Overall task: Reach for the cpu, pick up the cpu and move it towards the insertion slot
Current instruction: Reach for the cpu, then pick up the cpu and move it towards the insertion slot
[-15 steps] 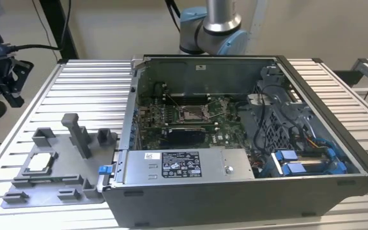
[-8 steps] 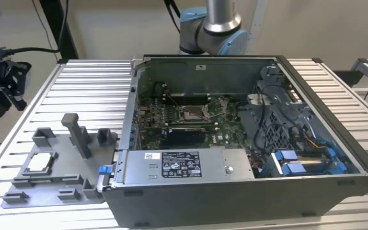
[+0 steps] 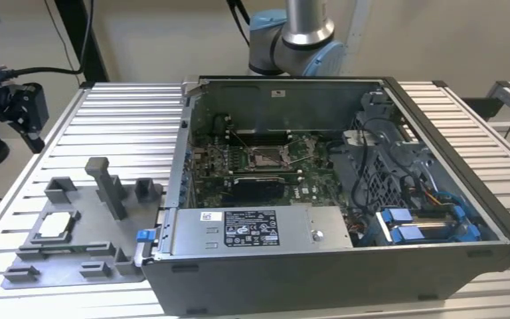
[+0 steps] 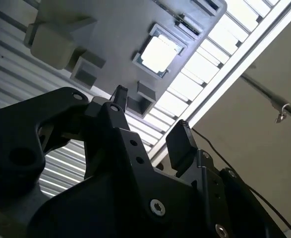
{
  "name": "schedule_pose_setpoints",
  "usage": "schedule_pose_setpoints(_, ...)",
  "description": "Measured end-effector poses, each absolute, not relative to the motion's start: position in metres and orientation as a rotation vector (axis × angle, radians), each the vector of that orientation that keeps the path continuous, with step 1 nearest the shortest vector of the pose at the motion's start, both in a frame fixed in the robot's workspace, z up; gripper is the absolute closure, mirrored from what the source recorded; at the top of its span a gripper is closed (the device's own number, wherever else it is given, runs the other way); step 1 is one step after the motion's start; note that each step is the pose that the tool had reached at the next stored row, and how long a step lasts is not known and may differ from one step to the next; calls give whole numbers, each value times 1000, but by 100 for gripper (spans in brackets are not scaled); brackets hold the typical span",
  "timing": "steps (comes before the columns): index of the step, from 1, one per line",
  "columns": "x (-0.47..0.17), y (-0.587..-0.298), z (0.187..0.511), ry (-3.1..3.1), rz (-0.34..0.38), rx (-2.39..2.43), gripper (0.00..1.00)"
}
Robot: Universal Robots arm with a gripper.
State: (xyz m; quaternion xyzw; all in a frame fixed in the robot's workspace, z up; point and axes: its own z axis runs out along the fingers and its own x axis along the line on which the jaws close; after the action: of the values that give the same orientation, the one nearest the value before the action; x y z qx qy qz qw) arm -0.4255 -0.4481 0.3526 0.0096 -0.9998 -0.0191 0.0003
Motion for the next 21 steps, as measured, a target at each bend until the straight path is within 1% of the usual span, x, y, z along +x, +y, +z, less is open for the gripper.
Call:
schedule_pose_setpoints(4, -426, -449, 353, -3140, -60, 30, 100)
schedule_pose_setpoints(5, -426, -449, 353, -3140, -60, 30, 0)
schedule_pose_setpoints(21, -426, -450, 350, -3141, -60, 30, 0)
